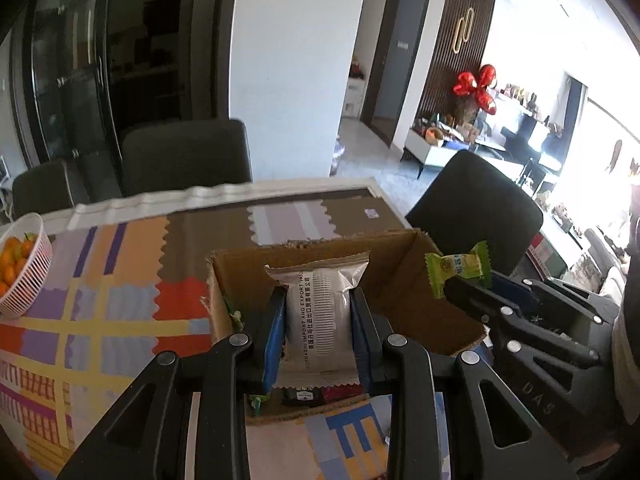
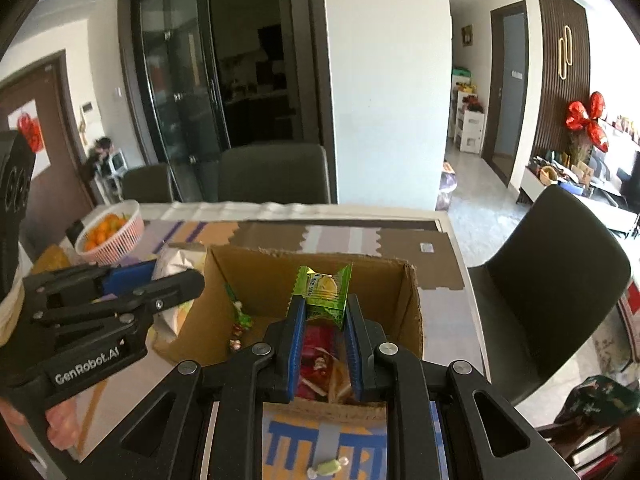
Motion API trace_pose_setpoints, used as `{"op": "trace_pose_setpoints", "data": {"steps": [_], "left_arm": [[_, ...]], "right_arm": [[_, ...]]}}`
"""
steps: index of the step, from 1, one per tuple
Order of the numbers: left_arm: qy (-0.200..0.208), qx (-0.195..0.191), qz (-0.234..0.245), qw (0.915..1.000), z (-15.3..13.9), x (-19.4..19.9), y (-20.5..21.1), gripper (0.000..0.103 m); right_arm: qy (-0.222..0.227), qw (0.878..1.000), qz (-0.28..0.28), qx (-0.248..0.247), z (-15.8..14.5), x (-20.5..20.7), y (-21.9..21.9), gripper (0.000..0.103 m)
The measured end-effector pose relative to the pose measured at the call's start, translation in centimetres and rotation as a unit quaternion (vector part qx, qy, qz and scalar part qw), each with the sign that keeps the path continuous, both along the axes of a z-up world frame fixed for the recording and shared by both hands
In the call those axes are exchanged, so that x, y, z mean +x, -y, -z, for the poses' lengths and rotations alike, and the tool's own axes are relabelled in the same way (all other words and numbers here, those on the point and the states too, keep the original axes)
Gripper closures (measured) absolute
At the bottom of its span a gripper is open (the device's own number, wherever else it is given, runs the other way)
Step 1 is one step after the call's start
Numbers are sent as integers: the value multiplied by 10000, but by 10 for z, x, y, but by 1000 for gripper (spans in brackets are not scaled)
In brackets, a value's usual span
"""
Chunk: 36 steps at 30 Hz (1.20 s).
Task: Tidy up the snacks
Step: 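Open both tools over the box to drop the snacks, then move both tools back to the table and grasp the purple biscuit bar with the left tool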
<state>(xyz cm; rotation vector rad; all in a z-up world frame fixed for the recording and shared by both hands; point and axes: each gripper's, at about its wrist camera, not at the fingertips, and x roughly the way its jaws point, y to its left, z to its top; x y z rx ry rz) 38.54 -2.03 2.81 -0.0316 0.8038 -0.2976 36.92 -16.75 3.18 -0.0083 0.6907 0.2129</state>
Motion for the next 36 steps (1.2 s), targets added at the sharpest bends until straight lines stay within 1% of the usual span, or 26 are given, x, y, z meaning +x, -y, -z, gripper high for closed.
{"op": "trace_pose_setpoints", "data": {"steps": [2, 4, 5, 6, 7, 12, 16, 19, 23, 25, 29, 33, 36], "left_arm": [[36, 134, -84, 9999, 3, 4, 2, 71], [117, 345, -186, 9992, 5, 4, 4, 64], [141, 398, -199, 9989, 5, 2, 4, 57], [175, 417, -199, 9988, 5, 0, 3, 54], [201, 438, -201, 9986, 5, -3, 2, 54], [351, 540, -213, 9977, 1, -23, -2, 54], [493, 578, -89, 9971, 0, -52, 0, 53], [563, 607, 55, 9965, 1, -74, 3, 52], [658, 607, 242, 9957, 4, -100, 7, 46], [670, 613, 332, 9953, 6, -109, 9, 45], [679, 751, 502, 9936, 14, -125, 12, 44], [677, 832, 664, 9920, 20, -142, 14, 44], [683, 913, 837, 9899, 26, -157, 19, 44]], "right_arm": [[-128, 9999, 3, -45, 6, 6, -2, 83], [-199, 9997, 41, -124, 11, 11, 0, 81], [-215, 9996, 67, -198, 12, 12, -1, 76], [-232, 9992, 125, -289, 14, 12, -1, 63], [-225, 9990, 201, -334, 15, 11, 1, 60], [-127, 9992, 215, -297, 11, -4, 7, 60], [54, 9993, 247, -282, 5, -27, 10, 59], [149, 9992, 201, -312, 5, -45, 9, 56], [222, 9991, 163, -316, 5, -70, 12, 52], [268, 9988, 175, -366, 7, -81, 12, 46], [371, 9976, 227, -539, 12, -101, 9, 45], [371, 9973, 294, -558, 19, -119, 12, 45], [299, 9977, 326, -511, 27, -132, 16, 42]]}}
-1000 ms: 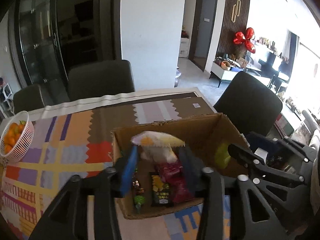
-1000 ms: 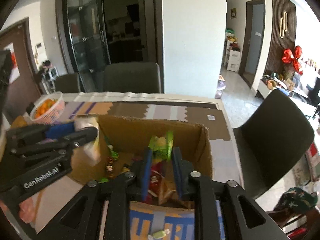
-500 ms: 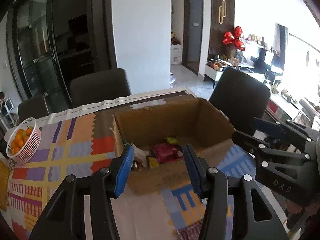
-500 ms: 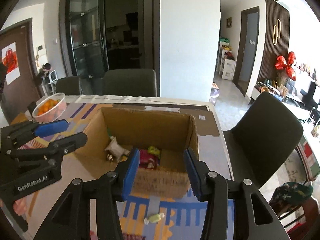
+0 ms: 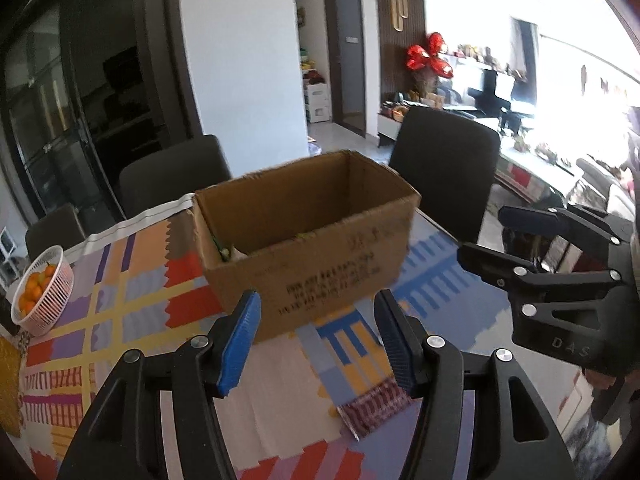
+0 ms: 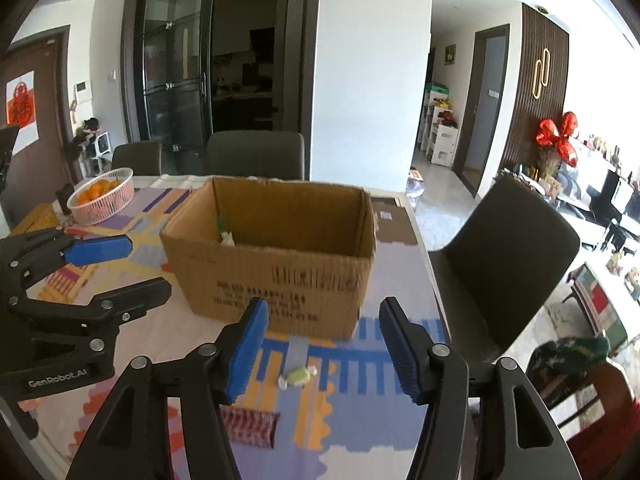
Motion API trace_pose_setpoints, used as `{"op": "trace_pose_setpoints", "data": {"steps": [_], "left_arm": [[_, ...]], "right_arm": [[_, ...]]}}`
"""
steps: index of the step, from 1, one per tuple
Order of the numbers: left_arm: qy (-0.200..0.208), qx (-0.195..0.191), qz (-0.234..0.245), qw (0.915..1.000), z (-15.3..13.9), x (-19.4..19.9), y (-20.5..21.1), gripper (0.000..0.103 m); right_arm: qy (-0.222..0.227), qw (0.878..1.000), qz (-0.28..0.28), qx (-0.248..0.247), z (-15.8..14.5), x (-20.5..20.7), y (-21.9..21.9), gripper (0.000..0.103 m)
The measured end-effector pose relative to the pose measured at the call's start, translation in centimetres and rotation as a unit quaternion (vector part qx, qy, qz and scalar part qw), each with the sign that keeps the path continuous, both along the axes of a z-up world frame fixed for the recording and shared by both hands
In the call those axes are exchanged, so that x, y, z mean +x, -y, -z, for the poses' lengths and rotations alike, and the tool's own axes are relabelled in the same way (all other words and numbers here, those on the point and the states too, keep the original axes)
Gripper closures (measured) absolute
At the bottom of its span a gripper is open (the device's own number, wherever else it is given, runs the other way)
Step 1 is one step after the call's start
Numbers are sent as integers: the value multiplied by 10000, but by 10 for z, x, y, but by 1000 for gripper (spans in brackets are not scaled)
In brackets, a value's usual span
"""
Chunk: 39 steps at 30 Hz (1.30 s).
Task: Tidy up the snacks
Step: 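Move both tools back to the table and grasp the purple biscuit bar with the left tool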
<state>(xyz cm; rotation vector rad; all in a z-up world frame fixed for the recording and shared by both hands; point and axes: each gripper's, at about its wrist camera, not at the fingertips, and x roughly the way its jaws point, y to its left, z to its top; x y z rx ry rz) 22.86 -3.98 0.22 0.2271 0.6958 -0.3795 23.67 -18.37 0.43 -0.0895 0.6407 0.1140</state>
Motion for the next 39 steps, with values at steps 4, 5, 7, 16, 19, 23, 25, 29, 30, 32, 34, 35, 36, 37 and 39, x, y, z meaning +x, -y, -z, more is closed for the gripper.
{"op": "trace_pose_setpoints", "data": {"steps": [4, 5, 7, 16, 19, 23, 25, 29, 30, 32, 34, 35, 36, 37, 39], "left_arm": [[-99, 200, 263, 9994, 14, -15, 9, 44], [-117, 233, 323, 9991, 17, -18, 11, 44], [-192, 309, 457, 9983, 25, -25, 15, 44], [-612, 423, 827, 9938, 59, -38, 24, 44], [-761, 501, 1118, 9895, 70, -40, 28, 44], [-1006, 593, 1481, 9820, 87, -40, 33, 43], [-1126, 686, 1589, 9784, 97, -37, 36, 43], [-1305, 876, 1730, 9723, 114, -29, 40, 43], [-1373, 895, 1743, 9710, 119, -26, 41, 43], [-1496, 932, 1783, 9681, 127, -21, 41, 43], [-1585, 999, 1818, 9653, 135, -16, 43, 43], [-1633, 1051, 1837, 9636, 139, -14, 45, 43], [-1667, 1092, 1845, 9624, 143, -12, 46, 43], [-1689, 1134, 1854, 9614, 146, -9, 48, 43], [-1697, 1232, 1909, 9589, 151, -7, 52, 42]], "right_arm": [[-188, 9997, 55, 128, 14, -15, 8, 42], [-252, 9996, 63, 148, 18, -18, 9, 42], [-357, 9992, 111, 156, 28, -24, 12, 42], [-866, 9958, 250, 169, 66, -48, 19, 42], [-1037, 9941, 269, 164, 76, -54, 19, 42], [-1262, 9913, 302, 216, 91, -60, 18, 42], [-1377, 9896, 318, 253, 99, -61, 17, 42], [-1587, 9860, 415, 290, 114, -59, 17, 42], [-1632, 9852, 441, 270, 118, -57, 17, 42], [-1703, 9838, 507, 221, 125, -55, 17, 42], [-1794, 9819, 561, 216, 131, -53, 18, 42], [-1856, 9806, 597, 212, 135, -52, 18, 42], [-1911, 9794, 619, 222, 139, -50, 19, 42], [-1949, 9786, 625, 222, 141, -50, 19, 42], [-2020, 9770, 645, 224, 146, -48, 19, 42]]}}
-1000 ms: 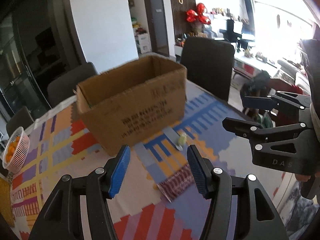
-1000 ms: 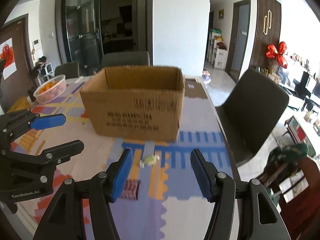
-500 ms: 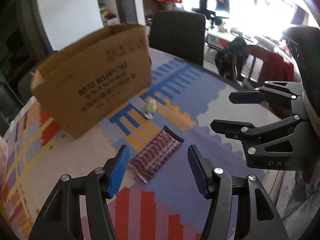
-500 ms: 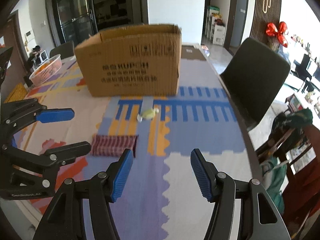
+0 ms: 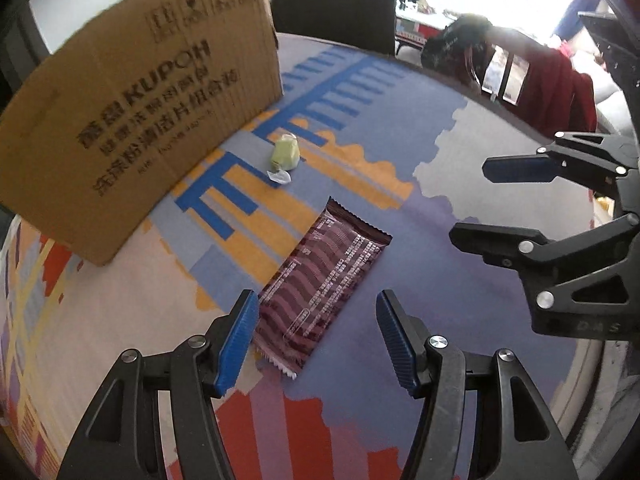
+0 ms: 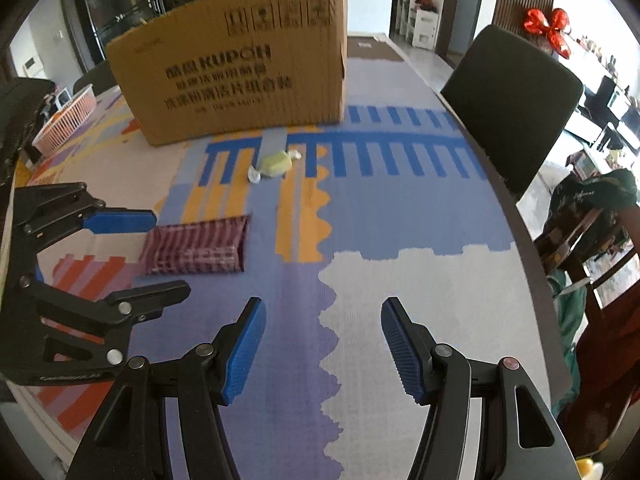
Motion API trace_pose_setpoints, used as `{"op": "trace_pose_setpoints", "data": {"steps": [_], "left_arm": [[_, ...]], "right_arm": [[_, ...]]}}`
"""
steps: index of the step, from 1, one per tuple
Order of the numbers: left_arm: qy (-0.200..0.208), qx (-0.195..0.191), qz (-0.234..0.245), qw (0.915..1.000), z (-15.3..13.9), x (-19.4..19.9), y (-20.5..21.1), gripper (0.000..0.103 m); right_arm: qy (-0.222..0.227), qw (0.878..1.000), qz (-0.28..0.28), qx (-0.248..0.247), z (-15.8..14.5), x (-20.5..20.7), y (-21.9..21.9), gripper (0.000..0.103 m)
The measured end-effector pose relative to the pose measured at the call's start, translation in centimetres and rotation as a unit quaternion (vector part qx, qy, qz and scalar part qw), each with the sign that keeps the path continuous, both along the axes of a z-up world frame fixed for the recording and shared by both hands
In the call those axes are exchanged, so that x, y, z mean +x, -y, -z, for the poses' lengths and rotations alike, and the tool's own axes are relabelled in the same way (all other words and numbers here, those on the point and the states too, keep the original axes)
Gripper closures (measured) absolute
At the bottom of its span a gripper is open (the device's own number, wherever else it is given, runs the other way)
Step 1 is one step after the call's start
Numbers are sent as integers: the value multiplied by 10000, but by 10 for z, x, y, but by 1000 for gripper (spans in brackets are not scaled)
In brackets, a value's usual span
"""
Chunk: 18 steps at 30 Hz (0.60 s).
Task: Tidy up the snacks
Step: 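Move both tools back to the table and grasp the purple biscuit bar with the left tool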
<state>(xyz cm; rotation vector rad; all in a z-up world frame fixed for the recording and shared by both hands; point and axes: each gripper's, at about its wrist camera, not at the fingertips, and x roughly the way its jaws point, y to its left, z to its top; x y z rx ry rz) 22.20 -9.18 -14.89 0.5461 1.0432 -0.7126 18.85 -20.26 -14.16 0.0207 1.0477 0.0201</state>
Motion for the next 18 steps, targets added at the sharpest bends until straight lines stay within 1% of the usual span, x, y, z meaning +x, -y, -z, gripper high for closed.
{"op": "trace_pose_setpoints", "data": {"steps": [2, 3, 7, 9, 11, 13, 14, 16, 18], "left_arm": [[23, 67, 22, 10000, 4, 4, 3, 42], [31, 53, 34, 10000, 4, 5, 4, 40], [-20, -66, -50, 10000, 4, 16, 7, 40], [-112, -185, -133, 9997, 6, 22, 8, 40], [-274, -358, -238, 9987, 7, 27, 6, 44], [-236, -400, -315, 9984, 6, 28, 5, 50], [-228, -418, -327, 9983, 5, 29, 5, 56], [-237, -458, -408, 9978, 4, 30, 4, 61], [-349, -589, -488, 9965, 3, 31, 1, 66]], "right_arm": [[-50, 10000, 18, -2, 3, 1, 1, 42], [-66, 10000, 29, -5, 4, 1, 1, 42], [-123, 9999, 87, 6, 8, 3, 5, 42], [-150, 9998, 116, 42, 10, 6, 7, 42], [-151, 9998, 154, 52, 10, 7, 9, 42], [-140, 9997, 179, 40, 10, 9, 9, 42], [-133, 9997, 188, 50, 9, 11, 10, 42], [-111, 9997, 189, 82, 8, 12, 10, 42], [-87, 9998, 175, 92, 7, 14, 9, 42]]}}
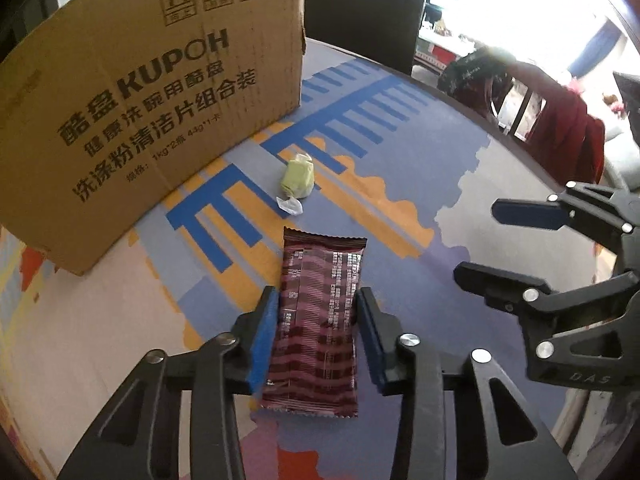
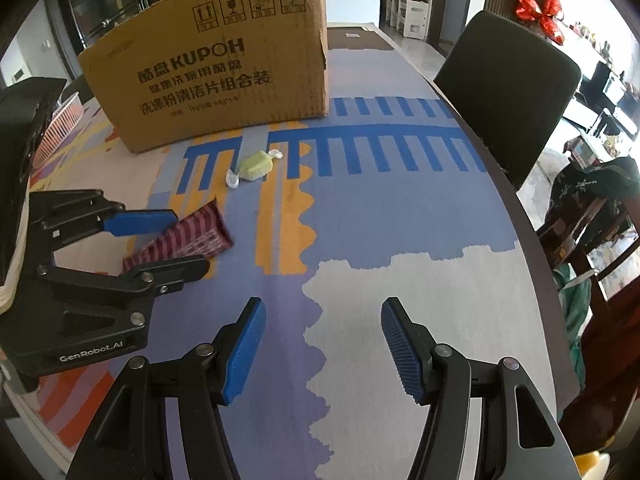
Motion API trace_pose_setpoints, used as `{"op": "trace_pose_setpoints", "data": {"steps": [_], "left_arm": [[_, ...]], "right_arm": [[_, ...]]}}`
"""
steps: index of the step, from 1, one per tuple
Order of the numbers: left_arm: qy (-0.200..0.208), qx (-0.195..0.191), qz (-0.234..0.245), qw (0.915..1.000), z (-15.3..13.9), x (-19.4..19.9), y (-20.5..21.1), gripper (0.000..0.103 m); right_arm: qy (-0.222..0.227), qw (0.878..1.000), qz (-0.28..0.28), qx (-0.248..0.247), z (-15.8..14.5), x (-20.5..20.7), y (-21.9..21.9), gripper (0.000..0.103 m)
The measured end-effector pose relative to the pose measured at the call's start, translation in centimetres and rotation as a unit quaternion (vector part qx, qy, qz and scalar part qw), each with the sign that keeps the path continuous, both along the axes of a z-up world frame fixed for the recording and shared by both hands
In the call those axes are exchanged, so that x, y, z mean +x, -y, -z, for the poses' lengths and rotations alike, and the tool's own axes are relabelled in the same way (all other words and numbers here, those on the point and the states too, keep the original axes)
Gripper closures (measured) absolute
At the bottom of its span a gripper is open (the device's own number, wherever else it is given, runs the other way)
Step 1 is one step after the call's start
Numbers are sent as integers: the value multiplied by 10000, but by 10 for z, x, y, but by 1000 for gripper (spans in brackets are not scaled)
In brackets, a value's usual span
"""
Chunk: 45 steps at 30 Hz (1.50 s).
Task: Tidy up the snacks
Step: 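Move both tools back to the table and grasp the purple biscuit bar with the left tool, then grasp the pale green wrapped sweet with the right tool while the left holds the biscuit bar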
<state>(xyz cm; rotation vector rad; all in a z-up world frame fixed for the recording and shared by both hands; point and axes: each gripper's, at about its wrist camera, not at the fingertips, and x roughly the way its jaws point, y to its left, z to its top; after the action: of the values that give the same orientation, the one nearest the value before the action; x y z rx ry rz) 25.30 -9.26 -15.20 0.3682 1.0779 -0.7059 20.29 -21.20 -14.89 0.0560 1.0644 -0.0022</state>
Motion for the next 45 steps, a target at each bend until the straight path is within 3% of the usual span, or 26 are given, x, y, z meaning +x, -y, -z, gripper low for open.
{"op": "trace_pose_setpoints", "data": {"steps": [8, 14, 20, 32, 37, 45], "left_arm": [[-112, -155, -507, 9985, -3, -2, -9, 69], [114, -252, -1021, 9944, -15, -4, -22, 69], [395, -172, -1514, 9875, -24, 2, -30, 69], [397, -428, -2403, 9689, -26, 22, -50, 69], [372, -510, -2672, 9616, -24, 28, -59, 69], [367, -485, -2779, 9587, -19, 34, -62, 69]], "right_arm": [[142, 9998, -102, 94, -5, 5, -5, 42], [302, 9992, -223, 133, -9, 11, -8, 42], [513, 9978, -345, 240, -14, 25, -15, 42], [781, 9953, -415, 400, -13, 68, -28, 42], [707, 9958, -422, 413, -6, 82, -31, 49], [639, 9963, -444, 353, -1, 100, -35, 57]]}}
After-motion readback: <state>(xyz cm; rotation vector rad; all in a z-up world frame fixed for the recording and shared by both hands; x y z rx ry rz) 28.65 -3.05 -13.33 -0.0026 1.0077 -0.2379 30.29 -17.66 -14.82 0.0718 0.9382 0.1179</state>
